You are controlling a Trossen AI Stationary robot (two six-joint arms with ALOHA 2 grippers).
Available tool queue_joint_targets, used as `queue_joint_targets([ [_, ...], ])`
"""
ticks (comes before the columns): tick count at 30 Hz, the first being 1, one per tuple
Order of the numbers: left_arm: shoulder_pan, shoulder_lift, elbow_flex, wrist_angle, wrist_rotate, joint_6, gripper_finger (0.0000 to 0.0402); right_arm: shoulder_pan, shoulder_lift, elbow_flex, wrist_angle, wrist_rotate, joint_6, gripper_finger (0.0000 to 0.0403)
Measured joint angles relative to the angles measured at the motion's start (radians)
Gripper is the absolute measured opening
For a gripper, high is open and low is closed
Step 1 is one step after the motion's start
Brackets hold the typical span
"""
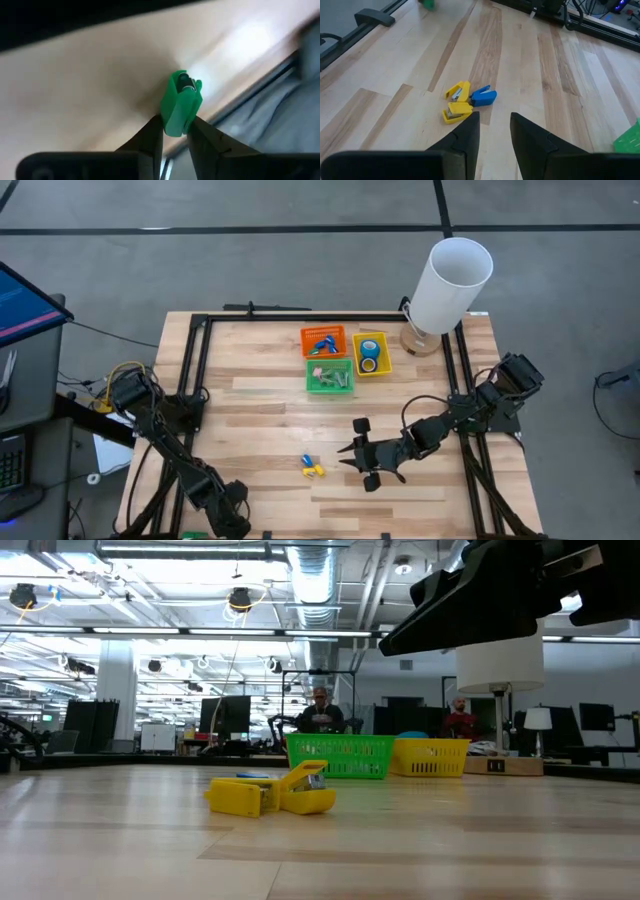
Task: Pick and place Stapler, Stapler remover, tape
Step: Put the green stapler into the orange bin
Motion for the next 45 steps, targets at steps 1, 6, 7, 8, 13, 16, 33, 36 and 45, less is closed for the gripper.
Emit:
queue_joint_targets([
  [1, 0.0, -0.012, -0.001, -0.007, -0.057, 0.002, 0.007, 0.0, 0.0, 0.0, 0.0, 0.0, 0.0, 0.0101],
  [6, 0.017, -0.105, -0.01, -0.04, -0.436, 0.073, 0.0066, 0.0, 0.0, 0.0, -0.001, 0.0, 0.0, 0.0101],
  [7, 0.024, -0.133, -0.009, -0.031, -0.498, 0.101, 0.0065, 0.0, 0.0, 0.0, -0.001, 0.0, 0.0, 0.0101],
  [8, 0.033, -0.161, -0.006, -0.025, -0.546, 0.138, 0.0065, 0.0, 0.0, 0.0, -0.001, 0.0, 0.0, 0.0101],
  [13, 0.134, -0.264, -0.005, -0.026, -0.692, 0.401, 0.0065, 0.0, 0.0, 0.0, -0.001, 0.0, 0.0, 0.0101],
  [16, 0.226, -0.316, -0.004, -0.026, -0.733, 0.588, 0.0065, 0.0, 0.0, 0.0, -0.003, 0.0, -0.003, 0.0101],
  [33, 1.183, -0.423, 0.0, 0.39, -0.261, 1.58, 0.0065, -0.067, 0.0, 0.0, -0.178, 0.032, -0.066, 0.0101],
  [36, 1.369, -0.363, -0.001, 0.482, -0.048, 1.596, 0.0065, -0.125, 0.0, 0.0, -0.234, 0.034, 0.045, 0.0101],
  [45, 1.593, -0.036, 0.043, 0.673, 0.348, 1.563, 0.0065, -0.237, 0.012, -0.019, -0.245, 0.031, 0.241, 0.0101],
])
